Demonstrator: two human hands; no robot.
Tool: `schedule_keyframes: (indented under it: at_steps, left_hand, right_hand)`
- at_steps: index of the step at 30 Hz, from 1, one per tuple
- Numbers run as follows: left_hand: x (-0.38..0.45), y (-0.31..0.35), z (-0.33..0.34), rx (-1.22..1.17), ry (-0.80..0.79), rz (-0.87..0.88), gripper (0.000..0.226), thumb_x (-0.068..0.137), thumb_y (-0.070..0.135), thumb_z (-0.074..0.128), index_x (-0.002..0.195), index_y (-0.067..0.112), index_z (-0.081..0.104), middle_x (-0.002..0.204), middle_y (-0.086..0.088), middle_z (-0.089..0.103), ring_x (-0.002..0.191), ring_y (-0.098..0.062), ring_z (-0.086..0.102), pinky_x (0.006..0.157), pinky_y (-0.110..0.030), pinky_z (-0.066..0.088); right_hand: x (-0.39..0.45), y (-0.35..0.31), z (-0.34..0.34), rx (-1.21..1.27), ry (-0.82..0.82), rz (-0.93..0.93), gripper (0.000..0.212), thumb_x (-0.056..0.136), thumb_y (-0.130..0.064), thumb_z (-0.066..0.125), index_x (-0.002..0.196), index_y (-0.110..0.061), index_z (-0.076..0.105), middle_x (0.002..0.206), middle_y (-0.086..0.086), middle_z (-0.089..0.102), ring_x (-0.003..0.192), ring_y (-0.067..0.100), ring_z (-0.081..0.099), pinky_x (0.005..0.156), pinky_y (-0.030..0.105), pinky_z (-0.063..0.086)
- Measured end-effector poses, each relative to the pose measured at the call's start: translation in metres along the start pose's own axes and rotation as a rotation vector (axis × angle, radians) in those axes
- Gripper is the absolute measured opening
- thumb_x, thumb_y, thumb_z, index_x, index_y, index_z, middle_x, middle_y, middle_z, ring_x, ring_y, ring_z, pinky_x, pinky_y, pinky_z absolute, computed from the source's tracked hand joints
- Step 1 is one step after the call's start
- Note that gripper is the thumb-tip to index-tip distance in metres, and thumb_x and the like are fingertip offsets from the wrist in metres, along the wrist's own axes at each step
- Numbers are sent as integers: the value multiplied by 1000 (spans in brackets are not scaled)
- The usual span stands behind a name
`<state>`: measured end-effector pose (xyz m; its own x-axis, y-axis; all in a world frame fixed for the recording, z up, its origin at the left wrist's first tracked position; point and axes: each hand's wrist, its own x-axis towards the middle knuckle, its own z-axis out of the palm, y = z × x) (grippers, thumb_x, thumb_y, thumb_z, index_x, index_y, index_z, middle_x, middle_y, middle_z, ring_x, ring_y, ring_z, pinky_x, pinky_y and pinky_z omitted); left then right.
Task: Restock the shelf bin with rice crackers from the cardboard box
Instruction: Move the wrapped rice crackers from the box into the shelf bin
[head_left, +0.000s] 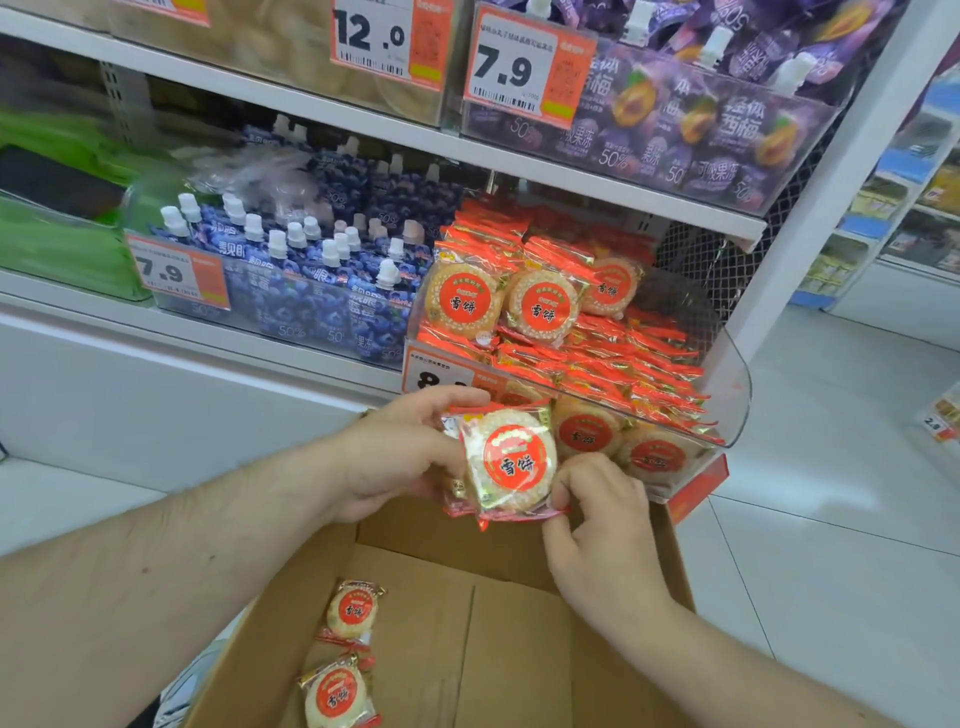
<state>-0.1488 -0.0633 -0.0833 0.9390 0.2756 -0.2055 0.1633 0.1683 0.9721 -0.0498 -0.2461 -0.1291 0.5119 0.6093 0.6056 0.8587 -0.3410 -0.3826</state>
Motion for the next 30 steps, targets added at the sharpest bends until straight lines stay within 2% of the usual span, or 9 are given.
schedule_keyframes:
  at_steps: [5, 8, 12, 15, 18, 20, 22, 25, 30]
  left_hand:
    - [1, -7, 5, 130, 34, 87, 63, 75, -11, 73, 118, 32, 57, 104, -6, 68, 80, -13, 69, 72, -33, 59]
    - [2, -7, 4, 238, 0, 155, 75, 75, -9, 74, 118, 48, 51, 118, -3, 63, 99, -17, 68, 80, -42, 59]
    - [-3, -2, 8, 375, -93, 269, 93, 76, -7, 73, 129, 60, 35, 134, 12, 50, 111, -10, 62, 83, -37, 59]
    - [-5, 3, 10, 459, -129, 344, 101, 77, -3, 72, 138, 62, 23, 139, 13, 46, 102, -16, 67, 79, -45, 59]
    - [-2, 6, 12, 428, -93, 369, 105, 79, 1, 73, 143, 58, 13, 119, 10, 56, 90, -12, 69, 78, -43, 58]
    - [2, 11, 16, 383, 14, 408, 100, 81, 6, 74, 147, 47, 11, 106, 14, 58, 88, -1, 65, 82, -32, 55]
    - [5, 20, 15, 485, 154, 489, 89, 83, 18, 72, 148, 42, 17, 121, 20, 55, 108, 6, 56, 95, -27, 48]
    - [14, 25, 6, 847, 323, 570, 60, 86, 34, 62, 142, 36, 41, 143, 17, 43, 135, -1, 34, 113, -35, 32]
    - [34, 13, 9, 1111, 273, 467, 61, 87, 25, 59, 144, 35, 39, 157, 13, 24, 148, -12, 3, 121, -44, -6]
  right_hand:
    - [2, 1, -1, -33, -154, -39, 33, 58, -7, 53, 72, -30, 35, 78, -15, 41, 76, 8, 39, 68, 23, 31]
    - [5, -3, -7, 134, -172, 119, 34, 56, -14, 58, 71, -31, 32, 80, -12, 42, 76, 9, 40, 63, 26, 35]
    - [17, -5, -16, 414, -223, 451, 48, 58, -36, 71, 99, -37, 45, 82, -3, 54, 64, 9, 44, 61, 28, 43]
    - [24, -5, -22, 605, -335, 479, 64, 59, -39, 79, 116, -36, 49, 101, -2, 67, 68, 18, 53, 66, 35, 52]
    - [31, -8, -34, 667, -319, 452, 55, 62, -34, 82, 112, -27, 59, 102, 7, 72, 90, 47, 61, 82, 58, 53]
    - [43, -8, -48, 701, -222, 440, 48, 64, -22, 81, 107, -20, 61, 97, 3, 74, 89, 33, 69, 84, 51, 56]
    - [62, -3, -66, 735, -89, 454, 42, 66, -10, 77, 104, -16, 62, 93, -1, 75, 89, 19, 71, 81, 38, 58]
    - [100, 20, -89, 613, 98, 518, 28, 79, -5, 76, 97, -20, 61, 96, 3, 73, 92, 21, 71, 88, 43, 56]
    - [160, 72, -79, 350, 111, 647, 23, 82, -13, 76, 94, -18, 56, 105, 17, 67, 98, 35, 66, 86, 54, 54]
